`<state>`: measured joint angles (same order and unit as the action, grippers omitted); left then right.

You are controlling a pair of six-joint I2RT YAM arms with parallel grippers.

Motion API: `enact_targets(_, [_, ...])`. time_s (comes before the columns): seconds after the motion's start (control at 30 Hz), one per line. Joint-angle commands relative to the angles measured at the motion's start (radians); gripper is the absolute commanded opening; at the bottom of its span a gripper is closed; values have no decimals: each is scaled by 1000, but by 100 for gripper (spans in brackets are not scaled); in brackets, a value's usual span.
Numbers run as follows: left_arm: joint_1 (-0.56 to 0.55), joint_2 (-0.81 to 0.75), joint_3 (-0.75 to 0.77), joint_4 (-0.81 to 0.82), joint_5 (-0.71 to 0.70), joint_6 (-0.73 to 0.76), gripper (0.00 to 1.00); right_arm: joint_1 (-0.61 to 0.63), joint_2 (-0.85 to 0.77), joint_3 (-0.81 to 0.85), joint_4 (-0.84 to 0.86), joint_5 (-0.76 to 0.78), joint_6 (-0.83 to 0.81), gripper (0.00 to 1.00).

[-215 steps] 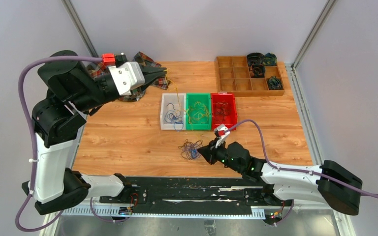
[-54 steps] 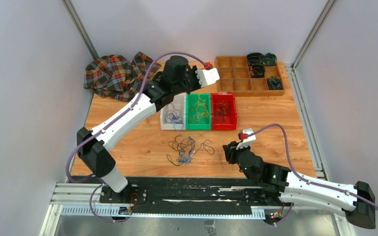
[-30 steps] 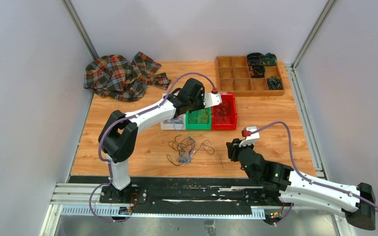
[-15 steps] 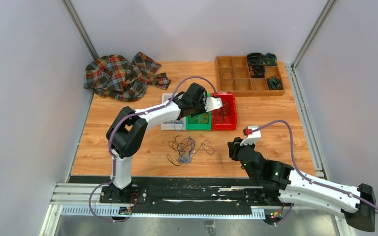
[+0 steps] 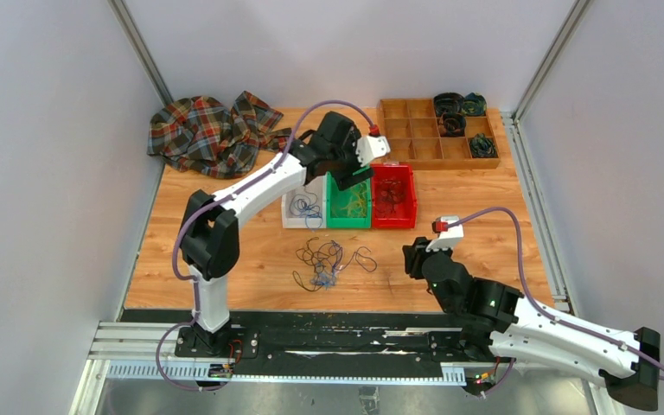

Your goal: Untangle the cables

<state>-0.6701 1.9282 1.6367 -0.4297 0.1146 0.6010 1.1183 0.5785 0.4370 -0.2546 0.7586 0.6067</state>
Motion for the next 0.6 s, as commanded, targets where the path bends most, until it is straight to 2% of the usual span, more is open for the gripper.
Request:
enact_targets(0.0, [15, -64, 64, -180, 107, 6, 79, -20, -1, 51, -22, 4, -30, 32])
enact_targets(0.3, [19, -163, 23, -336, 115, 54, 89, -24, 12, 72, -43, -4, -54, 32])
enact_targets(0.43, [26, -305, -117, -428, 193, 90, 90, -25, 17, 55, -44, -18, -42, 32])
enact_targets(0.57, [26, -461, -319, -446, 295, 145, 87, -26, 59, 53, 0, -63, -60, 33])
